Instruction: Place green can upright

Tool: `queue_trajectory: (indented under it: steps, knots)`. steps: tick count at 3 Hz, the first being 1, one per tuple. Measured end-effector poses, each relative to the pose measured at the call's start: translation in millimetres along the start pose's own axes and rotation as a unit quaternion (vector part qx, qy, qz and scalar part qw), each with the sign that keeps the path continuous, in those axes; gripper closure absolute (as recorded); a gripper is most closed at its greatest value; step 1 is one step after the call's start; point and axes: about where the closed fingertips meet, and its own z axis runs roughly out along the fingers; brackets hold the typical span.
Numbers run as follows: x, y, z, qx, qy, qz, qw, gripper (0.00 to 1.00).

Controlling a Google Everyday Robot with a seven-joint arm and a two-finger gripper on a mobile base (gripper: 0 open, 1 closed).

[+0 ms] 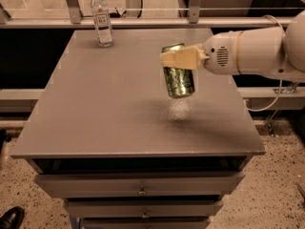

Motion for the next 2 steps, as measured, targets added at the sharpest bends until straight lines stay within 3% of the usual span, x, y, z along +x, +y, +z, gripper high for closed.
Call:
queue_trajectory:
  steps: [1, 2]
  knots:
    - [-4.5, 22.4, 6.5, -0.035, -0.018, -0.051, 0.9979, 1.00]
    - [-6.5, 26.2, 8.9, -0.036, -0.017, -0.057, 0.9976, 1.00]
